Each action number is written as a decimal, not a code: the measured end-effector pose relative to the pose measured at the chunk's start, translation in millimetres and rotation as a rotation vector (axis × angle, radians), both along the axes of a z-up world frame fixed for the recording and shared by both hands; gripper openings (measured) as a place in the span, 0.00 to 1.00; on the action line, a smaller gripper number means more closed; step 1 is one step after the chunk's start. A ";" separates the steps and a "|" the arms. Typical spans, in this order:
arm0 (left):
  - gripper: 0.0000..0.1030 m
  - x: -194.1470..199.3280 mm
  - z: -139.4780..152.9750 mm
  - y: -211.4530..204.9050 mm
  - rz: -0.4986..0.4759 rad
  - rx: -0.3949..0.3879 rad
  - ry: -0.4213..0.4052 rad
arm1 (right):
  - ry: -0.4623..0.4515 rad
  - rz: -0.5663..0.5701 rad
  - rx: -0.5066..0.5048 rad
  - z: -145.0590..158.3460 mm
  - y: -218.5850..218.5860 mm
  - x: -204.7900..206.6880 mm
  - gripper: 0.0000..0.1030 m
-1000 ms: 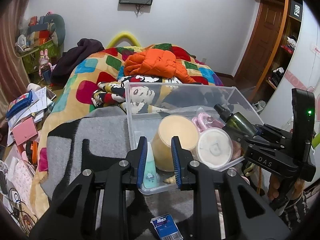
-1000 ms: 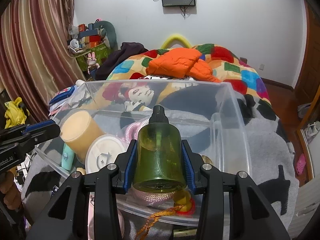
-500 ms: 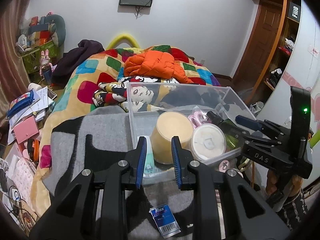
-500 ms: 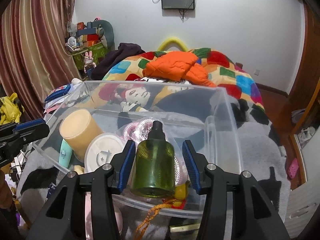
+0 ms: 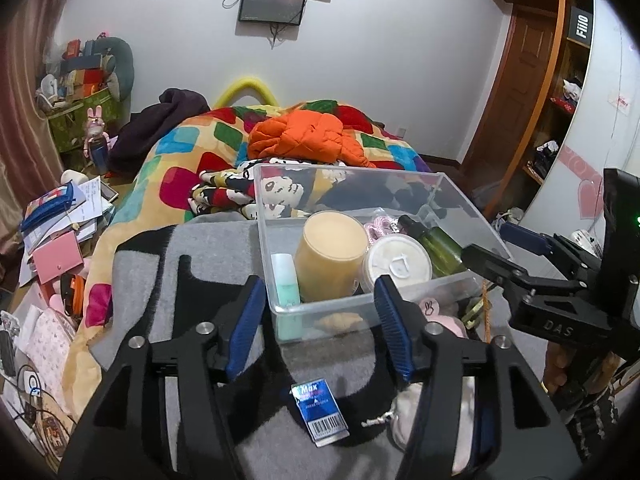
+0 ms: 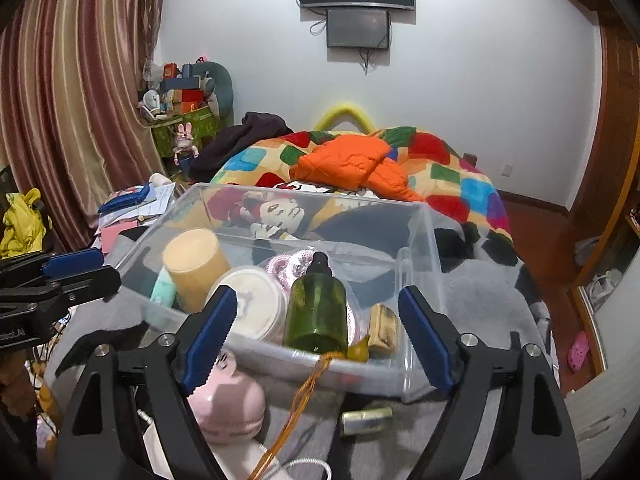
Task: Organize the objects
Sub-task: 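Withdraw the left tool toward the blue Max card while the right tool moves to the pink device, then grasp the blue Max card with the left tool while the right tool grasps the pink device, then carry the card into the box with the left tool while the right tool lowers the pink device in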
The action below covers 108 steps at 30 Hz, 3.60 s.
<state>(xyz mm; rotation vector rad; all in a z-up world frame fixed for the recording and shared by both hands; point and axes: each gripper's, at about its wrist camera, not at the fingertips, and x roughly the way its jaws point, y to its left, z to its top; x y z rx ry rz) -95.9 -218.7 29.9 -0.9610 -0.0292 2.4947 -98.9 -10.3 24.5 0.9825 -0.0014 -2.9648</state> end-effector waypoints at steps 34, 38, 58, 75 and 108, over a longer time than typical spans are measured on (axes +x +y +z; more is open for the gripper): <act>0.63 43.6 -70.1 2.1 -0.058 -0.066 -0.180 | -0.064 0.139 -0.028 -26.3 -47.3 49.3 0.77; 0.63 45.4 -72.7 7.2 -0.066 -0.077 -0.177 | -0.084 0.150 -0.050 -28.9 -46.3 44.9 0.71; 0.50 40.1 -72.7 15.2 -0.033 -0.095 -0.149 | -0.200 0.141 -0.055 -54.1 -49.9 11.5 0.66; 0.28 51.4 -62.8 9.3 -0.038 -0.101 -0.102 | -0.221 0.146 -0.153 -63.6 -37.7 8.3 0.60; 0.28 36.4 0.5 18.2 -0.067 0.002 0.000 | -0.003 0.128 -0.135 5.4 -15.9 39.1 0.60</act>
